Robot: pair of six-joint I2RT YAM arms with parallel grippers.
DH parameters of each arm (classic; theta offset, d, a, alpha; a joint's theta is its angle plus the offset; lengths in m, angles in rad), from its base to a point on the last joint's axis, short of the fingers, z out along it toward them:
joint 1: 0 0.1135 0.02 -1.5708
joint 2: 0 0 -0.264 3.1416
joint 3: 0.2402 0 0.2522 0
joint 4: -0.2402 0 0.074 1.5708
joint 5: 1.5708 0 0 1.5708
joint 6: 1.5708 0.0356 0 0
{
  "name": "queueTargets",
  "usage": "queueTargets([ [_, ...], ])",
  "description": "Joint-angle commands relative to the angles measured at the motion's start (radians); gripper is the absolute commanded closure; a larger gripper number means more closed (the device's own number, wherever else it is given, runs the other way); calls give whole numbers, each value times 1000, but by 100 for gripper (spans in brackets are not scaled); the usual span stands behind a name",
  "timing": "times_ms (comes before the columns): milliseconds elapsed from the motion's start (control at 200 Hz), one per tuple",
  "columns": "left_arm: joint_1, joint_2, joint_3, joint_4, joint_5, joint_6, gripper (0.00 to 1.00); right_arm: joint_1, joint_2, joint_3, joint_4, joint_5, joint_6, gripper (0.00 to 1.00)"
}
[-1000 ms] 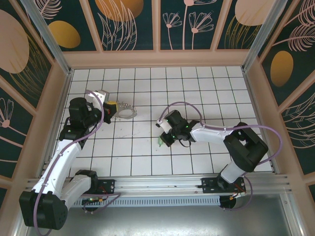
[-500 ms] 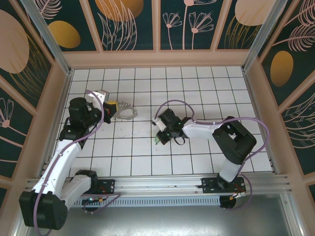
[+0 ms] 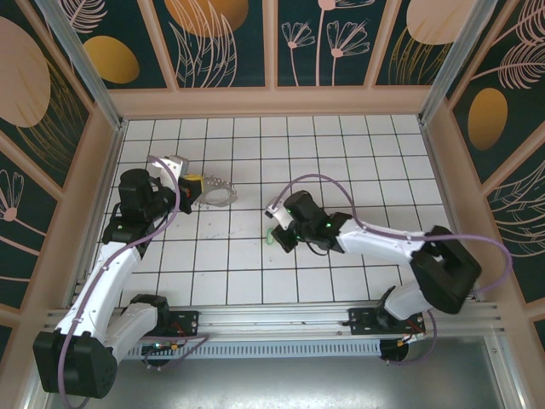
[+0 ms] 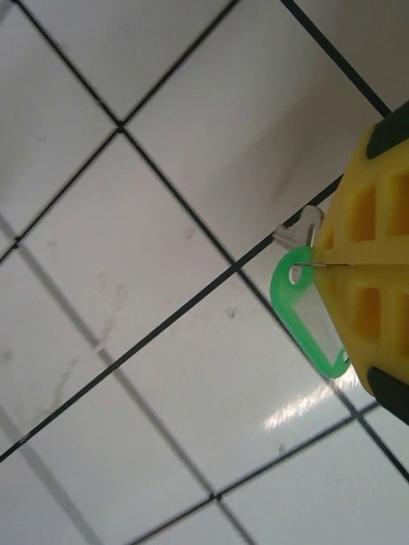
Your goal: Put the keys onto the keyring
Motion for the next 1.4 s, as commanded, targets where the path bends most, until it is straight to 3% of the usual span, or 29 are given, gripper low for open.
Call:
queueTargets([
  [0, -7, -9, -2, 51, 45, -7, 100, 10, -129, -67, 125, -71, -50, 100],
  [215, -32, -30, -3, 72, 134, 19, 100, 7, -394, -140, 236, -157, -136, 100],
  [350, -127, -93, -10, 104, 205, 90, 100, 3, -482, -109, 189, -229, -230, 100],
  [465, -176, -155, -10, 108, 241, 157, 100, 1, -510, -67, 108, -218, -296, 100],
  [671, -275, -155, 65, -67, 93, 323, 100, 7, -453, 35, -53, -98, -418, 100],
  [836, -356, -120, 93, -134, -9, 387, 100, 10, -414, 116, -88, -28, -417, 100],
  [1281, -418, -64, 110, -98, 75, 372, 100, 16, -207, 225, -141, 115, -399, 100],
  [1396, -420, -48, 106, -85, 87, 362, 100, 16, -161, 261, -115, 104, -409, 100],
])
